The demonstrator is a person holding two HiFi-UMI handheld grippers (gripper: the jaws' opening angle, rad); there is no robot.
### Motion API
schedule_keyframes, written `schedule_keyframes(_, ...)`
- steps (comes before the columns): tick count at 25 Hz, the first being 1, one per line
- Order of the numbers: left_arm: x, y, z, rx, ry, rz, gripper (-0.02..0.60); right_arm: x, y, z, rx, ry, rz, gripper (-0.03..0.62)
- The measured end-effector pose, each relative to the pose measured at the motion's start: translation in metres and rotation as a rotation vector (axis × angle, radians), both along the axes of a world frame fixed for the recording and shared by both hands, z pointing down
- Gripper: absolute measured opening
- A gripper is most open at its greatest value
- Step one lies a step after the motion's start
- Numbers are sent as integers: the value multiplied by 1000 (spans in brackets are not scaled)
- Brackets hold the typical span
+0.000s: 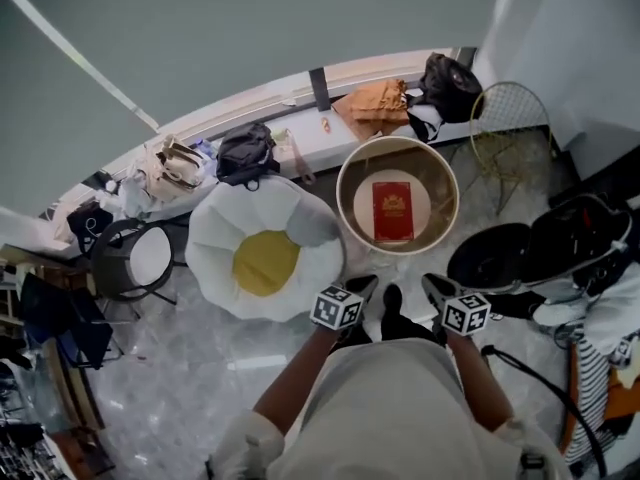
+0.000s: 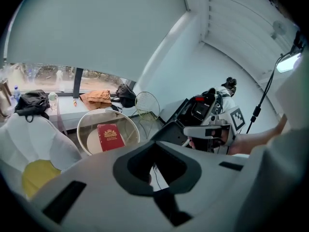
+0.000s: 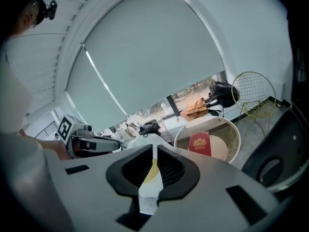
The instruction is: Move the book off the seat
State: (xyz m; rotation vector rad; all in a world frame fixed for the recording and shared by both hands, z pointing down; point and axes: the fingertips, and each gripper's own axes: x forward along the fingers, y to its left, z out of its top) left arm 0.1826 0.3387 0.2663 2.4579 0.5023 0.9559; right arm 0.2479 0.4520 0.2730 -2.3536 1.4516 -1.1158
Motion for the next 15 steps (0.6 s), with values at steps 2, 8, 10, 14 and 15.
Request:
schedule_keyframes(2,-8,0,-10,4,24,21,2,-11,-1,-8,19,13,31,52)
schedule_keyframes(8,-31,10,-35,10,81,70,2,-42,10,-15,32,15,89,52)
schedule_keyframes(10,-34,14,-40,15,96,76,2,-48,16,-21,46,19,88,54)
schedule_keyframes(14,-35,22,-45,14,116,63,2,-44,30,-34,63,50,64,52)
schedule_keyframes(15,-34,24,-46,11,120,59,2,-43,33,-36,65,62,51,52)
